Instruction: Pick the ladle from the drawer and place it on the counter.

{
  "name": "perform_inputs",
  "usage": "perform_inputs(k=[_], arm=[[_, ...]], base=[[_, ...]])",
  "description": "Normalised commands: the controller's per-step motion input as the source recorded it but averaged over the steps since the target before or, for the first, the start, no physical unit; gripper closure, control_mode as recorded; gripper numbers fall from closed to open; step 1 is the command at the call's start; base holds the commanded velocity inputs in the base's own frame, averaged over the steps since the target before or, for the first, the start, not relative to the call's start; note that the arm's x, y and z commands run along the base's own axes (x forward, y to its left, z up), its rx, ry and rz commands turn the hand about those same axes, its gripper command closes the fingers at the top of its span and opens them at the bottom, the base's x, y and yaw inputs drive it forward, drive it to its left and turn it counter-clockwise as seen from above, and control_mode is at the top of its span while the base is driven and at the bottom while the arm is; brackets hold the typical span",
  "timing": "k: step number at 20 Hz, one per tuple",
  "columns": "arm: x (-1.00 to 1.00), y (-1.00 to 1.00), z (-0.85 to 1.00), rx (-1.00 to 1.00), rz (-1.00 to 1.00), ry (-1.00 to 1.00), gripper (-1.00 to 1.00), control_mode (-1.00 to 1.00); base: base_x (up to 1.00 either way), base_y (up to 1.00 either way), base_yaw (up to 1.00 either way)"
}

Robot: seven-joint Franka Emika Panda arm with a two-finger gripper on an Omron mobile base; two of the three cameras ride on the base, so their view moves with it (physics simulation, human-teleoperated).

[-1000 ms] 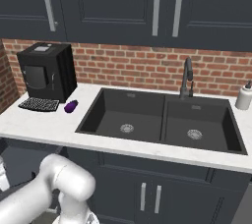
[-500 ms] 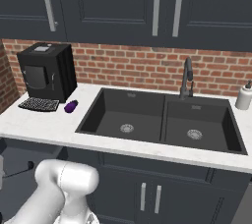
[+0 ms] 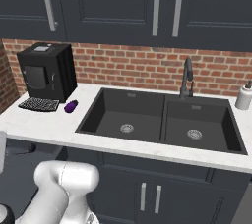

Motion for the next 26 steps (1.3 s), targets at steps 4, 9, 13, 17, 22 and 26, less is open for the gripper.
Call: perform_inputs(k=[4,9,13,17,22,26], arm=[[0.54,0.15,1.00,-0.04,-0.11,0.01,1.00,-1.00],[0.42,0.05,1.00,-0.05,-0.04,0.12,1.00,-1.00],[0.36,0.04,0.37,-0.06,-0.03,0.08,1.00,-1.00],[0.38,0.00,-0.42,-0.02,0.00,0.06,1.00,-1.00],[0.63,0.00,-0.25,0.00,0.00,0.00,1.00,-1.00],[0.84,0.00,-0.33,0.00,0.00,0.00,1.00,-1.00]], base=[[0.00,0.00,0.00],[0.00,0.00,0.00],[0.00,0.00,0.00],[0.00,0.00,0.00],[0.00,0.00,0.00],[0.00,0.00,0.00]])
